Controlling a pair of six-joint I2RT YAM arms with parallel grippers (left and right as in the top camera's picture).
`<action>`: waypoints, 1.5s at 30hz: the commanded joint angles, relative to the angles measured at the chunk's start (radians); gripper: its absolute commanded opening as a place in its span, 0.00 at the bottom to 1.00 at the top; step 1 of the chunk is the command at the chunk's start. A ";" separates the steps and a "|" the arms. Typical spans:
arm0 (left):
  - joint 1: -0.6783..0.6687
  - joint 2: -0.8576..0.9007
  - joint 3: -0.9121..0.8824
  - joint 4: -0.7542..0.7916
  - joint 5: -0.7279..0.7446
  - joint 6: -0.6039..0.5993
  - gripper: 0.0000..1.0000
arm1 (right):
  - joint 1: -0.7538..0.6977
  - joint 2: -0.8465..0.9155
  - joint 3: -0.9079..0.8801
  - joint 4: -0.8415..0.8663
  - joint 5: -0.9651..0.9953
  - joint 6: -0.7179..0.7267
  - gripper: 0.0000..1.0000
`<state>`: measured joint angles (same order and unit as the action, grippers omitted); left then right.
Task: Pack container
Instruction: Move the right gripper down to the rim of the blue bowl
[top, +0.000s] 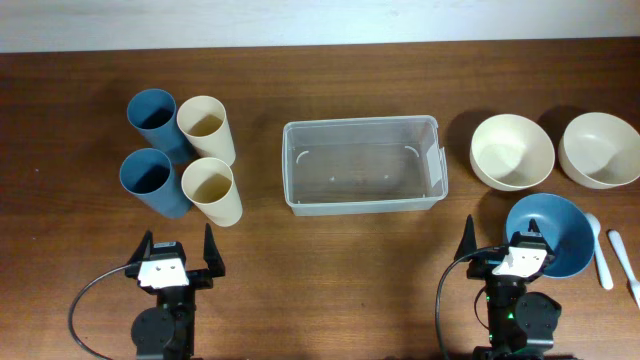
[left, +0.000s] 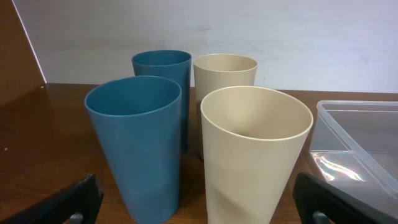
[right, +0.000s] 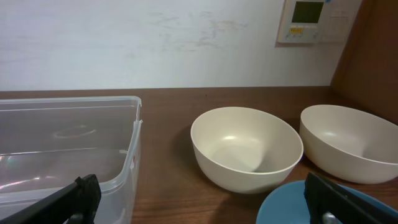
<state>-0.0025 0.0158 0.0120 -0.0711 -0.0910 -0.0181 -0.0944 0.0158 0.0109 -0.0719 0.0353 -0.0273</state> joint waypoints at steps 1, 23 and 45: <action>0.005 -0.005 -0.003 -0.001 -0.010 0.019 1.00 | 0.009 -0.003 -0.005 -0.007 -0.002 0.001 0.99; 0.005 -0.005 -0.003 -0.002 -0.010 0.019 1.00 | 0.009 -0.003 -0.005 -0.007 -0.002 0.002 0.99; 0.005 -0.005 -0.003 -0.001 -0.010 0.019 1.00 | 0.009 -0.001 0.179 0.111 0.085 0.004 0.99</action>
<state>-0.0025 0.0158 0.0120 -0.0708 -0.0906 -0.0181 -0.0944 0.0166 0.0750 0.0692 0.0177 -0.0254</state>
